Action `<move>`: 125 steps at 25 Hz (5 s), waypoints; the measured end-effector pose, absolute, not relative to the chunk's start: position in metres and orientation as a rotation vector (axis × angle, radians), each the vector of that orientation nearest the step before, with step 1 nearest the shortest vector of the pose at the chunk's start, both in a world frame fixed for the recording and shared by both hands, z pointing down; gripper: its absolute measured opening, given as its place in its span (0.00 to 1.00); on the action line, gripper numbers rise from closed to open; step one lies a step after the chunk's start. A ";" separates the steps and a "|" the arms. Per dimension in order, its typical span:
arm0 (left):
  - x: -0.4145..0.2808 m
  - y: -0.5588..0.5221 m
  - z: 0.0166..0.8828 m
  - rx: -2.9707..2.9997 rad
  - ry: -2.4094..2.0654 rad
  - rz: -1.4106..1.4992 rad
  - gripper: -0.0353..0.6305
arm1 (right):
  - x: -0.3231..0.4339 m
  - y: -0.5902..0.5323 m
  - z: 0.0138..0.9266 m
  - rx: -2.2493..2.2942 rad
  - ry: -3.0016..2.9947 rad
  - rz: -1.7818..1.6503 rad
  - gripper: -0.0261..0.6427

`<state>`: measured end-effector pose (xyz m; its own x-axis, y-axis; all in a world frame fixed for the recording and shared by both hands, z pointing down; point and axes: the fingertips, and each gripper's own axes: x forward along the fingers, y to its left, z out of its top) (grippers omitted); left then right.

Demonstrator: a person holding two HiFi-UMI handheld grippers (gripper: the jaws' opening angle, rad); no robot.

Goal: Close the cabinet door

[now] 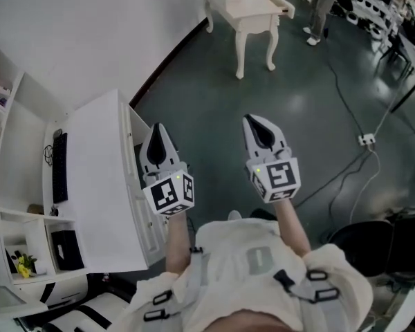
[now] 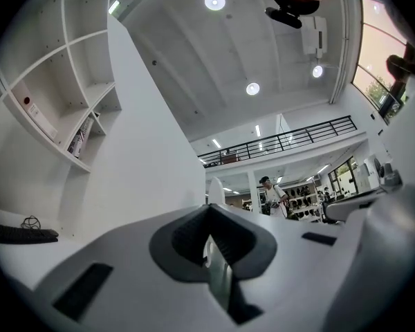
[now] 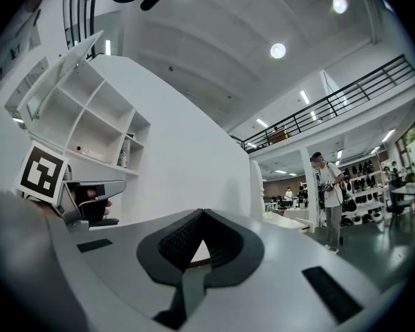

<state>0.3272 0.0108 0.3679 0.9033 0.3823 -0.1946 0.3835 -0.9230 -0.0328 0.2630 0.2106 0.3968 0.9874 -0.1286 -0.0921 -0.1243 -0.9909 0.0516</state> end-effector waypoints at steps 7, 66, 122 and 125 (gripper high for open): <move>0.327 -0.007 0.382 3.131 0.530 -0.290 0.06 | 0.277 0.174 0.401 3.084 -0.399 -0.140 0.04; -0.003 -0.322 0.338 2.628 -1.849 -0.259 0.06 | 0.167 -0.290 0.337 2.027 -2.571 -0.274 0.04; -0.052 -0.340 0.272 2.532 -2.105 -0.287 0.06 | -0.003 -0.394 0.068 1.443 -3.046 -0.533 0.30; -0.054 -0.344 0.273 2.530 -2.106 -0.285 0.06 | -0.008 -0.398 0.066 1.456 -3.040 -0.523 0.30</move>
<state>-0.0538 -0.3436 0.2728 0.1780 -0.9557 -0.2345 -0.9836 -0.1795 -0.0149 -0.0078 -0.3983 0.0664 -0.6061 -0.7065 -0.3654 -0.7879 0.5960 0.1548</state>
